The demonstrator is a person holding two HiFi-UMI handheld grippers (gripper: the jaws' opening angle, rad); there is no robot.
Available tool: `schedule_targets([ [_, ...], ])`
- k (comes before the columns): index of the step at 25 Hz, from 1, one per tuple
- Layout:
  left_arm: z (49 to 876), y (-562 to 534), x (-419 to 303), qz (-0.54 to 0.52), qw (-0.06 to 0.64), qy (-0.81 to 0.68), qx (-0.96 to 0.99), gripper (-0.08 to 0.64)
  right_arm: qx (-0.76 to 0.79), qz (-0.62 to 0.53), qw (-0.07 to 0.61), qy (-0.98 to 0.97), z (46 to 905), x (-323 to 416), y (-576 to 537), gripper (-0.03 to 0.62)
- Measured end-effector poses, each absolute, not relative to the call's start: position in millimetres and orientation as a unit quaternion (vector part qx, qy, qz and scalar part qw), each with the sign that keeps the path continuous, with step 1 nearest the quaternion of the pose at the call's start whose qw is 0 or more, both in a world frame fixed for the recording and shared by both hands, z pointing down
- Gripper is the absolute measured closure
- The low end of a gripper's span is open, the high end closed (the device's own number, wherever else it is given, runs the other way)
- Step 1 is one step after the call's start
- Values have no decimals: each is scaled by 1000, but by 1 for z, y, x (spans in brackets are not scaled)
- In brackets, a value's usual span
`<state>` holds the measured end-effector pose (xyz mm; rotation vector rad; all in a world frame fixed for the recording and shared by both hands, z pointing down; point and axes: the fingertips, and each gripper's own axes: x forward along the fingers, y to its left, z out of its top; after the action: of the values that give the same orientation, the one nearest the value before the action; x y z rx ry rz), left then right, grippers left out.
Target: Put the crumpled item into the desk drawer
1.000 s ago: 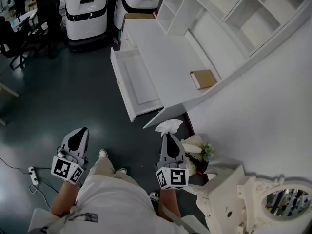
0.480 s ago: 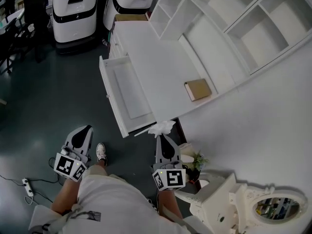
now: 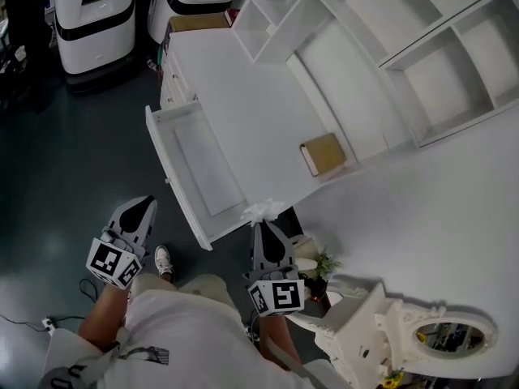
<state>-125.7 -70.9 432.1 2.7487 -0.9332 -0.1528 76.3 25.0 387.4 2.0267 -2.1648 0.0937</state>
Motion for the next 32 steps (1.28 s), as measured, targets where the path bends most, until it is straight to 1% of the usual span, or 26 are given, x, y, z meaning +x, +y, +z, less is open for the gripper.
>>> schedule_targets([
  [12, 442, -102, -91, -52, 141, -273, 950, 545, 697, 43, 109, -707, 393, 89, -4, 577],
  [22, 433, -111, -78, -58, 132, -293, 945, 545, 672, 34, 104, -733, 397, 96, -28, 577],
  [26, 419, -113, -61, -60, 112, -296, 947, 545, 663, 38, 95, -742, 399, 110, -39, 577],
  [32, 416, -113, -47, -53, 105, -321, 940, 545, 644, 56, 95, -757, 421, 130, -50, 577],
])
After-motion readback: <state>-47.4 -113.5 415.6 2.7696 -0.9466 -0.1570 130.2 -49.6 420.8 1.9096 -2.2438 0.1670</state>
